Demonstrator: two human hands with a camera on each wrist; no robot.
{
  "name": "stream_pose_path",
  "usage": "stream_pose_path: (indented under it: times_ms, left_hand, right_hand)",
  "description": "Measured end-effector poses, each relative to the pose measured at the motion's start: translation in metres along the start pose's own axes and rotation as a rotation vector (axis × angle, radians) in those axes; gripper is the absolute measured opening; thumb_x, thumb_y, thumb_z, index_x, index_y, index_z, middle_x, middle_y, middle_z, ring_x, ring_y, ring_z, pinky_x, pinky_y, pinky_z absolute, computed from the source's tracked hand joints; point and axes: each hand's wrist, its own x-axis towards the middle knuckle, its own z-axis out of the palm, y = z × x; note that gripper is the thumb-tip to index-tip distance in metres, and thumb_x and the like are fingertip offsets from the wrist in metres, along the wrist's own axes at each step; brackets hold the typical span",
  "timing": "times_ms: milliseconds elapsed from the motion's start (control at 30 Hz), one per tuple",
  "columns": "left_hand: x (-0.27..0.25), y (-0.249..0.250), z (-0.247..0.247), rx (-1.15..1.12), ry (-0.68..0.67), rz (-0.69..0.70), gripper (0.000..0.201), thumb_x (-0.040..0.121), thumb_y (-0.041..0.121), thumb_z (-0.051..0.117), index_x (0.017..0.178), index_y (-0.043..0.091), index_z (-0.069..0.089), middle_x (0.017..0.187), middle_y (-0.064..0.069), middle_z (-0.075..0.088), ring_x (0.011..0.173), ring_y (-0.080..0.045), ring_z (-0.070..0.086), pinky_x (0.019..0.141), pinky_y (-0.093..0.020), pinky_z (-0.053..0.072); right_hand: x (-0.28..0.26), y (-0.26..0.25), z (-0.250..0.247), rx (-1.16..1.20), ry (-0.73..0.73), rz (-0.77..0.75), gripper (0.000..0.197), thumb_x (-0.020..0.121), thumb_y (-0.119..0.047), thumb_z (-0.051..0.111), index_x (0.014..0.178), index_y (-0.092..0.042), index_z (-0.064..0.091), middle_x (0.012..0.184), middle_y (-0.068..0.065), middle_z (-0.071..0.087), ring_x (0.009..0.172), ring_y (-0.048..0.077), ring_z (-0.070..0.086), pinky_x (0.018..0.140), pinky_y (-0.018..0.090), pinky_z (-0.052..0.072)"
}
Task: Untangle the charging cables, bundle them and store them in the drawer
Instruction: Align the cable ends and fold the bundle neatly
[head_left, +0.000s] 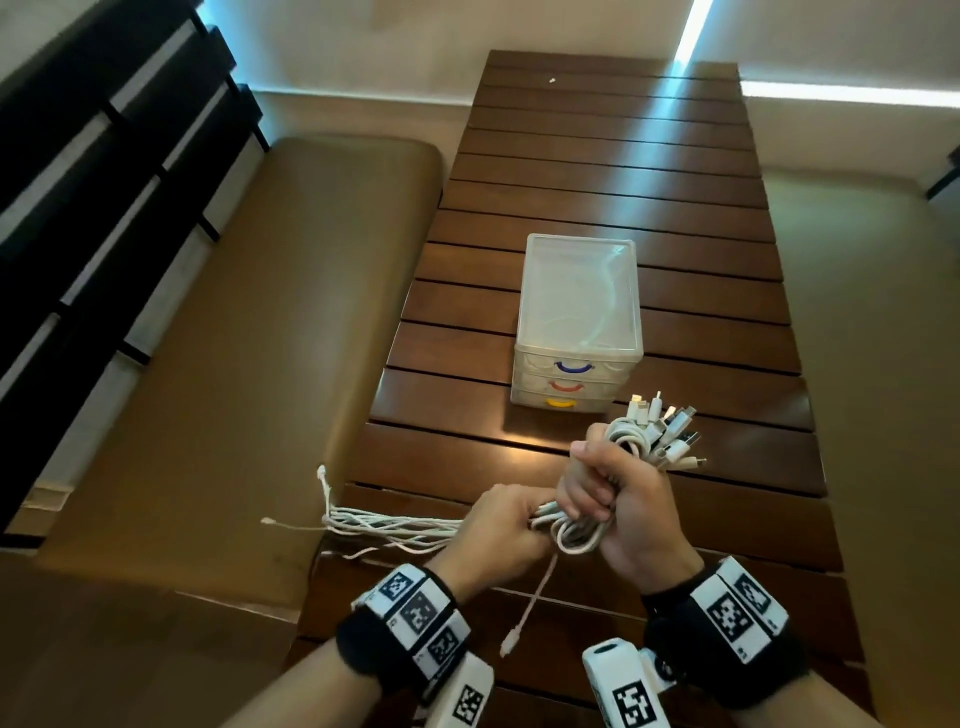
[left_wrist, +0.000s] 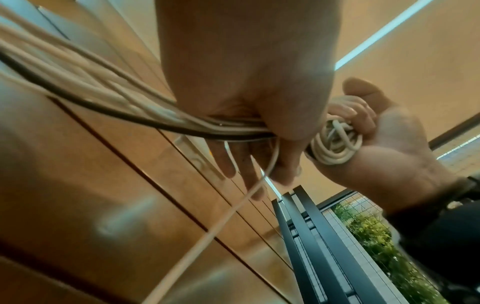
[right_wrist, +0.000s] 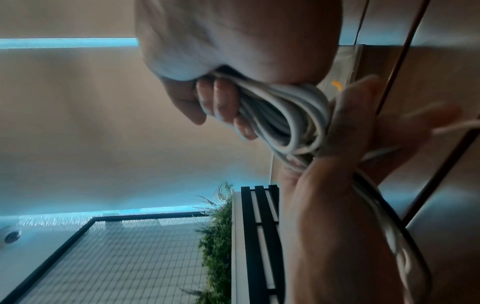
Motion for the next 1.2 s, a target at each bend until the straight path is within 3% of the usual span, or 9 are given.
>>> stream_pose_path:
  times_ms: [67,233,400,533,700,833,933,1033,1200]
  left_hand:
    - [0.001,-0.006,-0.001,-0.006,-0.043,-0.019,0.014,0.083,0.018,0.070,0.074,0.028,0.065,0.067,0.008,0.066,0.063,-0.003,0.057,0.066,-0.038,0.051]
    - [-0.020,-0.041,-0.044,0.450,-0.178,-0.209,0.018,0.092,0.050,0.063,0.089,0.033,0.067,0.071,0.009,0.065,0.065,-0.007,0.060,0.054,-0.020,0.040]
    - [-0.037,-0.033,-0.062,0.424,-0.222,-0.107,0.042,0.085,0.070,0.054,0.099,0.031,0.062,0.082,0.008,0.068,0.074,-0.006,0.062,0.066,-0.028,0.051]
    - [-0.041,-0.022,-0.069,0.465,-0.286,0.006,0.018,0.090,0.049,0.063,0.082,0.033,0.064,0.070,0.013,0.066,0.065,-0.004,0.061,0.057,-0.017,0.043]
    - [-0.034,-0.008,-0.092,0.447,-0.303,-0.034,0.026,0.088,0.045,0.070,0.074,0.024,0.066,0.062,0.007,0.061,0.056,-0.006,0.056,0.051,-0.015,0.036]
    - [-0.033,0.001,-0.102,0.432,-0.270,-0.012,0.043,0.082,0.061,0.071,0.064,0.025,0.056,0.055,0.006,0.053,0.050,-0.008,0.050,0.047,-0.020,0.032]
    - [-0.032,0.008,-0.107,0.383,-0.222,0.039,0.049,0.082,0.062,0.068,0.065,0.017,0.059,0.055,0.002,0.055,0.048,-0.010,0.048,0.046,-0.019,0.031]
    - [-0.032,0.010,-0.113,0.428,-0.194,0.018,0.046,0.080,0.062,0.070,0.061,0.021,0.061,0.056,0.000,0.059,0.049,-0.012,0.050,0.045,-0.020,0.033]
    - [-0.031,0.012,-0.122,0.508,-0.271,-0.064,0.041,0.076,0.065,0.071,0.056,0.032,0.057,0.060,0.002,0.063,0.052,-0.009,0.052,0.045,-0.019,0.034]
  right_hand:
    - [-0.001,-0.005,-0.006,0.022,0.014,-0.007,0.036,0.072,-0.017,0.070,0.053,-0.015,0.039,0.042,-0.004,0.028,0.034,0.010,0.028,0.042,0.025,0.034]
    - [0.000,-0.034,-0.026,-0.037,0.071,-0.055,0.036,0.082,-0.010,0.059,0.053,-0.017,0.039,0.042,-0.005,0.029,0.034,0.010,0.028,0.042,0.025,0.032]
    - [-0.006,-0.027,-0.028,-0.472,0.142,-0.089,0.050,0.090,0.003,0.062,0.051,-0.022,0.045,0.042,-0.003,0.036,0.034,0.013,0.032,0.041,0.026,0.029]
    - [-0.013,-0.015,-0.016,-1.015,-0.059,-0.040,0.044,0.090,-0.008,0.069,0.055,-0.022,0.047,0.052,-0.009,0.048,0.048,0.004,0.042,0.050,0.019,0.038]
    - [-0.013,-0.007,-0.009,-1.407,-0.270,0.045,0.040,0.095,-0.040,0.064,0.059,-0.028,0.049,0.058,-0.012,0.052,0.056,0.003,0.052,0.052,0.020,0.040]
    - [-0.013,0.001,-0.008,-1.505,-0.322,-0.083,0.038,0.085,-0.061,0.064,0.102,-0.028,0.071,0.100,-0.014,0.063,0.089,0.004,0.061,0.075,0.024,0.054]
    - [-0.009,0.010,-0.004,-1.482,-0.377,0.047,0.056,0.071,-0.071,0.071,0.113,-0.034,0.066,0.102,-0.018,0.062,0.092,0.001,0.061,0.077,0.023,0.054]
    - [-0.008,0.019,0.002,-1.575,-0.421,0.204,0.043,0.070,-0.061,0.079,0.096,-0.029,0.067,0.083,-0.012,0.067,0.076,0.004,0.064,0.067,0.023,0.054]
    - [-0.012,0.023,0.006,-1.635,-0.364,0.258,0.026,0.079,-0.044,0.079,0.094,-0.025,0.068,0.080,-0.010,0.064,0.074,0.006,0.062,0.066,0.024,0.054]
